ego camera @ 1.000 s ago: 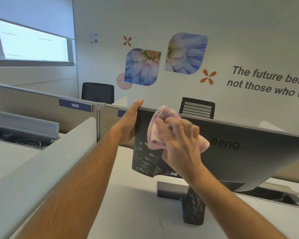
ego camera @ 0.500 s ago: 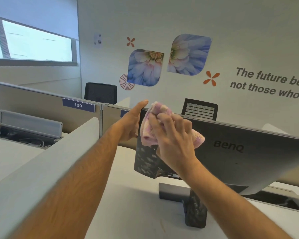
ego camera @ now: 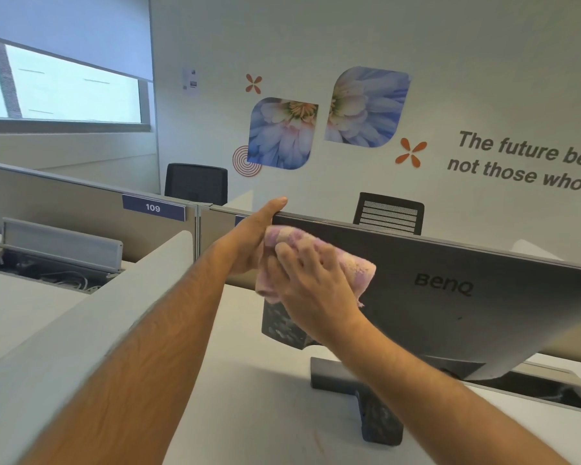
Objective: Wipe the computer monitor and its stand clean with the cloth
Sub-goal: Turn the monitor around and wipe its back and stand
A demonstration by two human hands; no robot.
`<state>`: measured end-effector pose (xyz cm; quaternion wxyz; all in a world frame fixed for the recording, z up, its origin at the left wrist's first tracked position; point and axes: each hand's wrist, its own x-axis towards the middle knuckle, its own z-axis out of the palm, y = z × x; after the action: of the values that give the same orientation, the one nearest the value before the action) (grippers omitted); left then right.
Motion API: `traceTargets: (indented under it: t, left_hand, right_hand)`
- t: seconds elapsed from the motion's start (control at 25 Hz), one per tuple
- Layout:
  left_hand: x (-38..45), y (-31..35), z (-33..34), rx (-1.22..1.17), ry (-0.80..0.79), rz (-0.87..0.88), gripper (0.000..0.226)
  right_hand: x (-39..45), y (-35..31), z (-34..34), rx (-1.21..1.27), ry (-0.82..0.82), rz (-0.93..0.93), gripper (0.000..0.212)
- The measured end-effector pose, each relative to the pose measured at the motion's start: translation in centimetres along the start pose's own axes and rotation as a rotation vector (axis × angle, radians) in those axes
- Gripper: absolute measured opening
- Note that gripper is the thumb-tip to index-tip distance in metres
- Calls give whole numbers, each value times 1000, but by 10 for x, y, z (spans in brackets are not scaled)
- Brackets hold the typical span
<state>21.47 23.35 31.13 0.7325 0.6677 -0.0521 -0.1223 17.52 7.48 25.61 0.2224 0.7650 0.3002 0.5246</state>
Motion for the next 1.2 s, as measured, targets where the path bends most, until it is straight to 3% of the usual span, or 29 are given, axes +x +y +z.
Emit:
traceTargets:
  t: [0.12,0.16,0.28,0.36,0.48,0.56,0.68,0.8,0.88,1.0,1.12,1.2]
  left_hand:
    - [0,-1,-1,54,73,42,66]
    - [-1,-1,-1,57,80,46,60]
    - [-1,-1,-1,42,63,15,75]
    - [-1,0,3,68,62,40,67]
    - [-1,3,13,97,152,60,55]
    - [-2,3,16,96,150,46,58]
    - [-5,2,14,98,99,23,65]
    - [-5,-1,11,106,68,25,58]
    - [-4,-3,10,108,52,33,60]
    - [-4,-5,7,109,77,39,57]
    - [-4,-4,5,125,51,34,56]
    - [-3,-4,5,132,33,30,56]
  right_hand:
    - [-24,-14,2,62,-176,-139,48]
    - [-27,-15,1,76,-166,-127,47]
    - [-18,2,-5,72,-4,67,45]
    - [-18,14,-7,91,42,154,49]
    - [-50,5,4,57,-78,-59,45]
    - [-76,-5,9,99,-225,-149,56]
    - [-77,10,8,160,-68,12,43]
    - [-71,27,11,202,88,205,47]
    - [-84,14,22,118,56,111,47]
    - [-108,-10,30,120,-137,-52,56]
    - [-94,-2,22,208,17,74,41]
    - [-81,3,22,243,111,208,44]
